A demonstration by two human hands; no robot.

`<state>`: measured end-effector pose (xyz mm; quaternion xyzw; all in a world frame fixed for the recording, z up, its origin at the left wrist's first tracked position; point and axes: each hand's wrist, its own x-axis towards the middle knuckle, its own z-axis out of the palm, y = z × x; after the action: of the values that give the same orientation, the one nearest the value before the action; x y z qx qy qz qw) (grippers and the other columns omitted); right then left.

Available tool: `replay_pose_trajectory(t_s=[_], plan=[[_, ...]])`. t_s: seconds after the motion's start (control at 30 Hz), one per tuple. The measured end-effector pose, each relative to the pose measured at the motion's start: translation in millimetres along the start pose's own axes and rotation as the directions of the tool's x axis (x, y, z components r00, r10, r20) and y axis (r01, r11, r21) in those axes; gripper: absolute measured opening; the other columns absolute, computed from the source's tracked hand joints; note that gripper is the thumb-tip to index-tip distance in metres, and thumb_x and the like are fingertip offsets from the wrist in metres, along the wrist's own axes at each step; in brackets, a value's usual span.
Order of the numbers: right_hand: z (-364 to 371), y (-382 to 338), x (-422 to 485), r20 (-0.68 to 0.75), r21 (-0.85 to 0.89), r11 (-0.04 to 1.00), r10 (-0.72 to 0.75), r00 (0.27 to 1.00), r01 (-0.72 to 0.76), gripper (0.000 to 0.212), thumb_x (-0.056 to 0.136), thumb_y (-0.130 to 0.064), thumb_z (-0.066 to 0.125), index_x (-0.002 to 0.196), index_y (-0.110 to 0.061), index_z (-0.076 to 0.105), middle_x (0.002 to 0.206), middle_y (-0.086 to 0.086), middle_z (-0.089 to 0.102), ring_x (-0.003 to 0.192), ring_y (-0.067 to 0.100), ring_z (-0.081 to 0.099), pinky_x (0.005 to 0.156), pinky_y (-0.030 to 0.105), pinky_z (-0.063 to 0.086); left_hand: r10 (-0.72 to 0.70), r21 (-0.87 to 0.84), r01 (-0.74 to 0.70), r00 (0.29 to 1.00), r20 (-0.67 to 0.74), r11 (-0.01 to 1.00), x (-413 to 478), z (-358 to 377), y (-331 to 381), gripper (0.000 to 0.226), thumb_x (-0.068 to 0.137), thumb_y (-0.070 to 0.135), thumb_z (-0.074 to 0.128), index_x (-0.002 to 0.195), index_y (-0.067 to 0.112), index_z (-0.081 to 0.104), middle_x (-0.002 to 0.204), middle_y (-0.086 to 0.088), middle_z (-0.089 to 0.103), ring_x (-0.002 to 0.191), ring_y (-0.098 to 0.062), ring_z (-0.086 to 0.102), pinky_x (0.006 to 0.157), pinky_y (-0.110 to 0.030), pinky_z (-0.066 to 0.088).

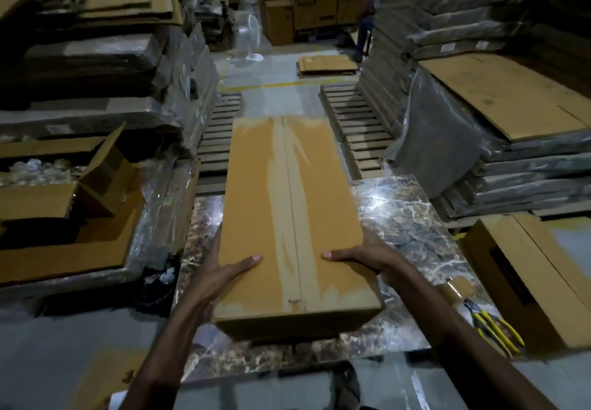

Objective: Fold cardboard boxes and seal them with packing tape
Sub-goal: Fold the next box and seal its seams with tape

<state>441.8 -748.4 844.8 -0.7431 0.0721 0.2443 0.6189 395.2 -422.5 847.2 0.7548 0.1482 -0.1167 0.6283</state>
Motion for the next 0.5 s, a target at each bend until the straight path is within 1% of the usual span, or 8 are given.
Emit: replay_pose_trajectory(t_s=[0.07, 0.1, 0.17, 0.2, 0.27, 0.37, 0.43, 0.5], plan=[[-15.2, -14.7, -13.0, -0.034, 0.019, 0.999, -0.051, 0.998, 0.051, 0.076, 0.060, -0.022, 0.101, 0.125, -0.028, 0.061, 0.110, -0.003, 0.078, 0.096, 0.013, 0.076, 0.078, 0.031, 0.062, 0.074, -0.003, -0.075, 0.997, -0.031, 0.997, -9.5, 10.7, 14.4, 0.115, 0.063, 0.053, 0.097, 0.156, 0.052, 0.028, 0.133, 0.003, 0.067, 0.111, -0.022, 0.071, 0.088, -0.048, 0.062], [-26.1, -23.1, -19.4, -0.047, 0.013, 0.997, -0.082, 0.996, 0.082, 0.079, 0.058, -0.024, 0.102, 0.126, -0.029, 0.061, 0.110, -0.004, 0.078, 0.096, 0.012, 0.076, 0.079, 0.031, 0.062, 0.119, 0.003, -0.119, 0.992, -0.042, 0.993, -15.5, 19.2, 24.3, 0.116, 0.065, 0.053, 0.096, 0.156, 0.053, 0.025, 0.135, 0.006, 0.065, 0.113, -0.020, 0.070, 0.090, -0.047, 0.060], [-51.2, -39.3, -29.9, -0.065, -0.015, 0.992, -0.126, 0.990, 0.126, 0.086, 0.053, -0.028, 0.102, 0.128, -0.031, 0.060, 0.112, -0.005, 0.077, 0.100, 0.013, 0.075, 0.085, 0.035, 0.061, 0.186, 0.006, -0.186, 0.981, -0.062, 0.982, -23.1, 40.6, 43.8, 0.113, 0.071, 0.046, 0.091, 0.159, 0.051, 0.021, 0.139, 0.009, 0.061, 0.117, -0.015, 0.065, 0.092, -0.042, 0.056], [-66.0, -45.8, -34.5, -0.070, -0.022, 0.989, -0.148, 0.987, 0.147, 0.088, 0.052, -0.028, 0.101, 0.129, -0.030, 0.058, 0.113, -0.004, 0.077, 0.101, 0.013, 0.074, 0.086, 0.034, 0.060, 0.216, 0.005, -0.216, 0.974, -0.068, 0.976, -25.2, 53.9, 52.7, 0.112, 0.072, 0.046, 0.090, 0.159, 0.050, 0.020, 0.141, 0.010, 0.059, 0.119, -0.014, 0.064, 0.095, -0.042, 0.055], [-101.3, -54.7, -41.9, -0.093, -0.037, 0.981, -0.194, 0.976, 0.192, 0.092, 0.049, -0.028, 0.101, 0.129, -0.031, 0.056, 0.115, -0.003, 0.075, 0.103, 0.015, 0.073, 0.086, 0.033, 0.060, 0.272, 0.031, -0.271, 0.959, -0.081, 0.962, -27.1, 84.2, 70.8, 0.115, 0.068, 0.057, 0.093, 0.158, 0.052, 0.022, 0.142, 0.011, 0.060, 0.122, -0.015, 0.063, 0.102, -0.048, 0.053], [-167.4, -55.0, -53.8, -0.131, -0.048, 0.973, -0.228, 0.965, 0.224, 0.096, 0.046, -0.032, 0.105, 0.129, -0.034, 0.057, 0.120, -0.003, 0.074, 0.112, 0.018, 0.070, 0.097, 0.040, 0.057, 0.335, 0.116, -0.324, 0.937, -0.097, 0.939, -22.1, 142.8, 94.8, 0.122, 0.056, 0.077, 0.086, 0.156, 0.058, 0.018, 0.143, 0.013, 0.060, 0.126, -0.018, 0.063, 0.105, -0.053, 0.052], [-220.0, -48.0, -60.8, -0.166, -0.070, 0.972, -0.233, 0.958, 0.224, 0.095, 0.047, -0.033, 0.105, 0.128, -0.036, 0.057, 0.121, -0.005, 0.073, 0.115, 0.016, 0.068, 0.100, 0.038, 0.055, 0.371, 0.186, -0.350, 0.924, -0.093, 0.918, -15.2, 192.8, 110.3, 0.123, 0.056, 0.084, 0.081, 0.153, 0.066, 0.009, 0.155, 0.011, 0.051, 0.136, -0.023, 0.055, 0.109, -0.055, 0.048], [-276.2, -40.5, -67.9, -0.179, -0.090, 0.971, -0.234, 0.956, 0.221, 0.093, 0.046, -0.037, 0.105, 0.125, -0.037, 0.056, 0.122, -0.004, 0.071, 0.114, 0.014, 0.066, 0.099, 0.035, 0.053, 0.395, 0.215, -0.370, 0.915, -0.084, 0.904, -6.5, 250.7, 124.0, 0.120, 0.057, 0.084, 0.078, 0.150, 0.072, 0.003, 0.161, 0.012, 0.044, 0.142, -0.023, 0.050, 0.112, -0.055, 0.045]])
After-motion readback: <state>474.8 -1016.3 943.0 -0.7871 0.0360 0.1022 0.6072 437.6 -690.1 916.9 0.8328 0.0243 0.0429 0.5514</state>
